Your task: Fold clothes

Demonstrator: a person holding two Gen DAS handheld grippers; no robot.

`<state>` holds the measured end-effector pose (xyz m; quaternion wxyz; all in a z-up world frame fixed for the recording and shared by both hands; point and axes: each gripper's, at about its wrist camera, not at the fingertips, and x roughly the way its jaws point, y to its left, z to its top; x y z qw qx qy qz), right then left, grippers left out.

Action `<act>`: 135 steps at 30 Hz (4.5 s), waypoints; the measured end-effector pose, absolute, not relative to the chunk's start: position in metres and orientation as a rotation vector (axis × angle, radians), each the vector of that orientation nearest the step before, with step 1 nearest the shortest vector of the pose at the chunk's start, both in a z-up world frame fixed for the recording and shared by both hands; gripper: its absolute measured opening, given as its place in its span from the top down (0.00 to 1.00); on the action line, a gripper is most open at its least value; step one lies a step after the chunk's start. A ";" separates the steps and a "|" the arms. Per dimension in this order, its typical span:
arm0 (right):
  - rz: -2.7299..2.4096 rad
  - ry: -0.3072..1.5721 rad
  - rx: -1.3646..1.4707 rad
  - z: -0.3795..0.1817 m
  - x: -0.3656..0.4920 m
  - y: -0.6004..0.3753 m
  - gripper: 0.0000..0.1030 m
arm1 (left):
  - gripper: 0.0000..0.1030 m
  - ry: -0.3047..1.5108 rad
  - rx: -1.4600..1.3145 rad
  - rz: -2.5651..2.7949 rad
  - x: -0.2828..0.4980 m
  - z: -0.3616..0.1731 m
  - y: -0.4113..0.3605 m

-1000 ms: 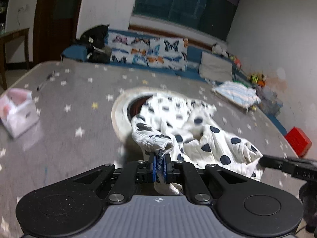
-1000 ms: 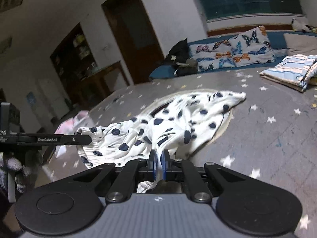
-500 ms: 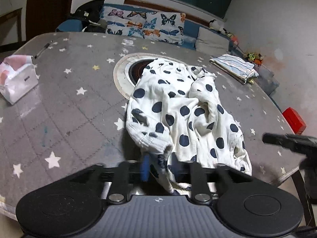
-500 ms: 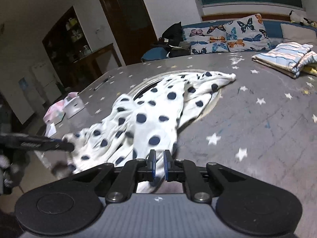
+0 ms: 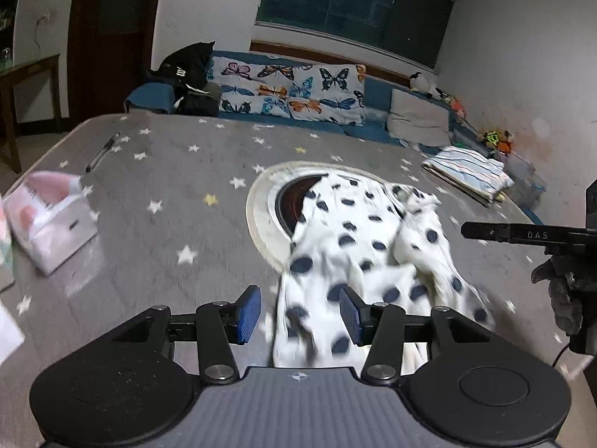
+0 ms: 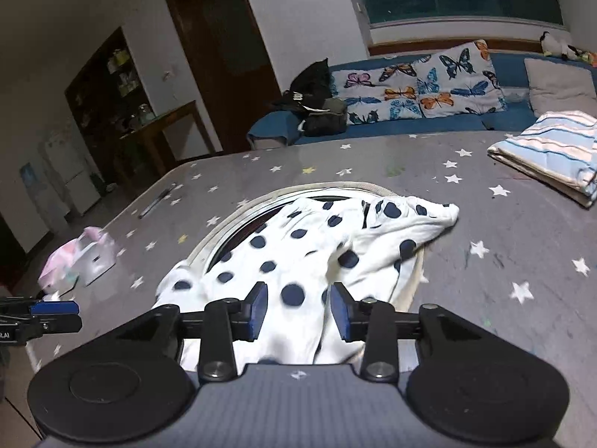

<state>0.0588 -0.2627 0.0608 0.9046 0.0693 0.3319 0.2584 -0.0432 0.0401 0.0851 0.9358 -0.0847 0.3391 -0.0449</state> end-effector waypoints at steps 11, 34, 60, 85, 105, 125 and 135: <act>0.556 0.757 0.201 0.034 0.100 -0.250 0.67 | 0.51 0.718 -0.145 -0.109 0.064 0.073 0.016; 0.334 0.778 0.150 0.044 0.013 -0.347 0.97 | 0.56 0.845 0.005 -0.146 0.160 0.022 -0.023; 0.371 0.770 -0.069 0.028 0.139 -0.295 0.69 | 0.95 0.753 0.072 0.004 0.182 0.031 0.013; 0.320 0.760 -0.102 0.001 0.266 -0.284 0.50 | 0.89 0.684 0.044 0.139 0.208 0.042 0.061; 0.360 0.736 -0.124 -0.002 0.282 -0.284 0.45 | 0.89 0.720 0.106 -0.034 0.268 0.018 0.021; 0.328 0.671 -0.149 0.010 0.295 -0.293 0.41 | 0.70 0.633 0.109 0.272 0.282 0.014 0.066; 0.338 0.707 -0.193 -0.002 0.324 -0.269 0.41 | 0.62 0.676 0.095 -0.004 0.224 0.033 0.026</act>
